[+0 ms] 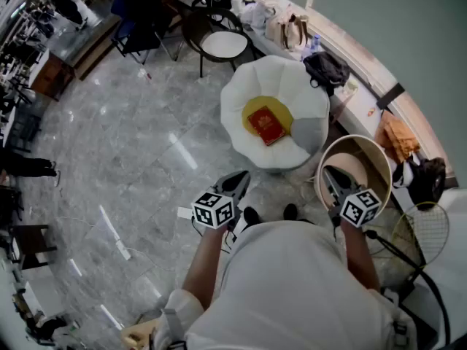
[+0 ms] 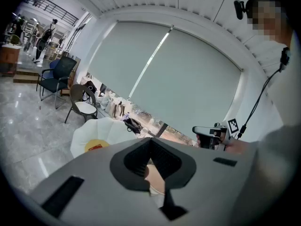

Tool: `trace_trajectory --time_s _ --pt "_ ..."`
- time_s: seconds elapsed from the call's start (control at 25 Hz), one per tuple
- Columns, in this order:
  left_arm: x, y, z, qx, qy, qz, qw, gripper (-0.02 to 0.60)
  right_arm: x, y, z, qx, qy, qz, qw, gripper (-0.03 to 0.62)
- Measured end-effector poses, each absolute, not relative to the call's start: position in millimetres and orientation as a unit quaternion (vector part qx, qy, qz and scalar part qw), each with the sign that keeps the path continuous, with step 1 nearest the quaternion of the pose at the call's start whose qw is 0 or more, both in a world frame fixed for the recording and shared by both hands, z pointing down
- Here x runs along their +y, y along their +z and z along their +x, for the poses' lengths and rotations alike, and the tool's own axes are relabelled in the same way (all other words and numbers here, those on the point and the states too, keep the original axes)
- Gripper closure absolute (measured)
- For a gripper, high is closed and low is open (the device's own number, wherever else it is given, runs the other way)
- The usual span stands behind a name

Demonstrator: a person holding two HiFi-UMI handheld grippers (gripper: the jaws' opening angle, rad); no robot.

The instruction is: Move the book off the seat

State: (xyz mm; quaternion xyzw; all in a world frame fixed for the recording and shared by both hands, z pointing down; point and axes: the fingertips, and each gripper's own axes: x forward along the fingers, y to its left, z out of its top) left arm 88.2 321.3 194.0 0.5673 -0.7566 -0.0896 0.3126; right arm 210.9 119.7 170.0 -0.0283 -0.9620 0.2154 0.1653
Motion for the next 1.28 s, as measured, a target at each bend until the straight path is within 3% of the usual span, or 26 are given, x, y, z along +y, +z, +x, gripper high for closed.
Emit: trace_trajectory --time_s 1.28 --pt "383.2 215.4 72.1 -0.726 -0.072 0.597 0.332 0.58 173.6 181.8 205.8 -0.959 0.234 0.026 0.16 0.537"
